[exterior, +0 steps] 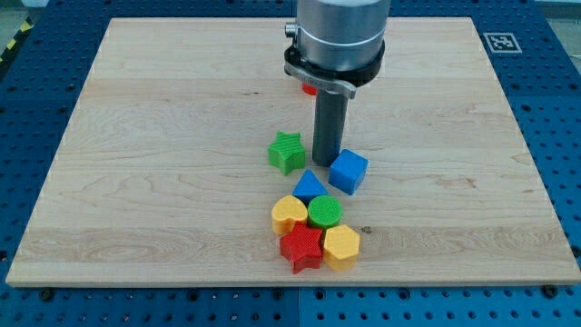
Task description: Move the green star to the blue triangle
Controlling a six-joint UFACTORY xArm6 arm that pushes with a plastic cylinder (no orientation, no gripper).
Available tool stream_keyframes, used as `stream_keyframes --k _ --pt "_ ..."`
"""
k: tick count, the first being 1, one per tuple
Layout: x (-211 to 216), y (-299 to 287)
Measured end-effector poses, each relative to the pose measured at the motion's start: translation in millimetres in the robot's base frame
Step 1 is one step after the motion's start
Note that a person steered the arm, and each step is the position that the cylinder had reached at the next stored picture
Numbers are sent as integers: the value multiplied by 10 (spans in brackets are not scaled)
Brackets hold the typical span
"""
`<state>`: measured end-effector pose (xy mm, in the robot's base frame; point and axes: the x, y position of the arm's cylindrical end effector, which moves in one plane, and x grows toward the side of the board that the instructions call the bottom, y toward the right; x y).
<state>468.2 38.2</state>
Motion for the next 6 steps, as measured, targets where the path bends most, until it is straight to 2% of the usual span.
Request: stream_keyframes --k 1,3,5,6 --pt "-154 105" --pt "267 122" --pt "-392 13" --pt "-411 -468"
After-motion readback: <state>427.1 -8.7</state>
